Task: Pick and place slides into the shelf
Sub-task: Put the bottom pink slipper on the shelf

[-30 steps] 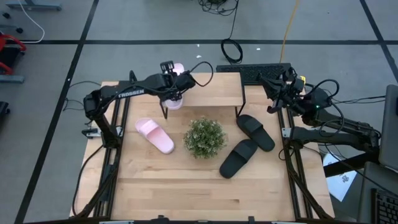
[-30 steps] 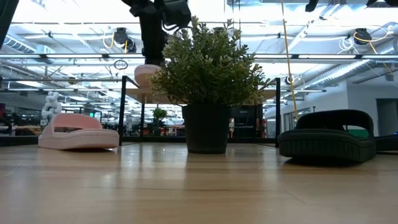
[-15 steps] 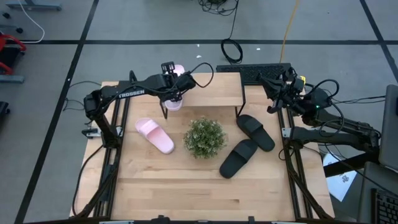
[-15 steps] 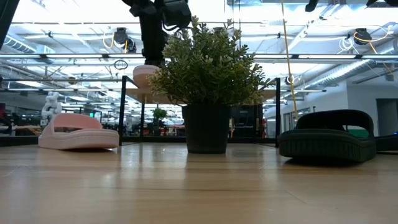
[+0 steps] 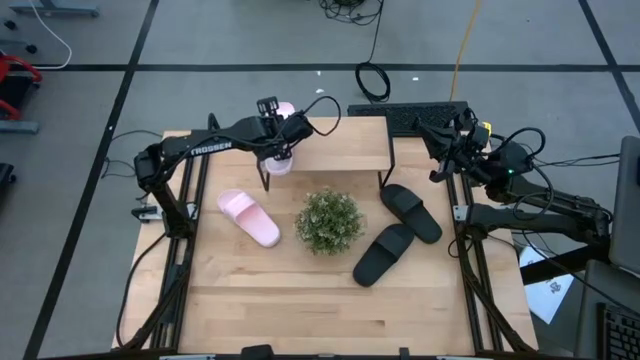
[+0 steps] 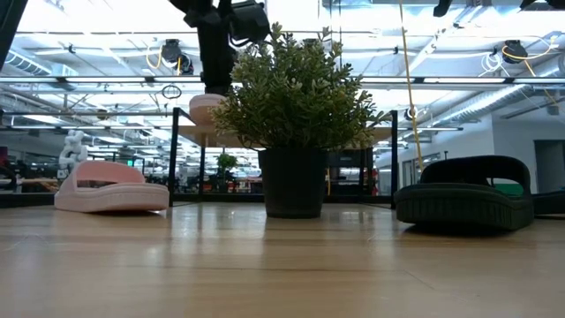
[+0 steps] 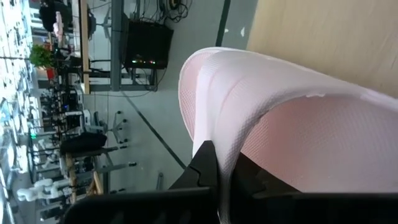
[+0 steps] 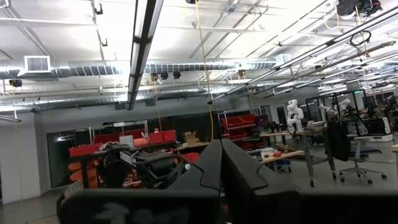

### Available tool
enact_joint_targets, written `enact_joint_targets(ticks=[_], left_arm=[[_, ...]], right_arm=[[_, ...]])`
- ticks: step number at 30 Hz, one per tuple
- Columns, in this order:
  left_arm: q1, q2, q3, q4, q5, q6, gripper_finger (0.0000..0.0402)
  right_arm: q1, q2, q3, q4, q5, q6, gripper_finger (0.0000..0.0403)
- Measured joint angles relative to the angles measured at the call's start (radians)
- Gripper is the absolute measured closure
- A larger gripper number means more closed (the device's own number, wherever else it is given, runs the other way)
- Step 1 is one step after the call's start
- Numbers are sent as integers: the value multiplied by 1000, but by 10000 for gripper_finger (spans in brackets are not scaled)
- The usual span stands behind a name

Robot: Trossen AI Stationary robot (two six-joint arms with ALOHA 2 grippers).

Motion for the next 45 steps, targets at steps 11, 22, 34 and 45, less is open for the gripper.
enact_joint_targets(ticks=[11,22,34,45], left_arm=[[0,-2,-73,14,-21,-15,401],[1,-2,-75,56,-3,4,377],[-3,-1,-76,59,0,-10,310],[-13,1,-52,61,7,-14,244]], right_arm=[[0,0,0,0,0,0,403],[0,0,0,0,0,0,403],[0,0,0,0,0,0,403],[0,0,0,0,0,0,403]])
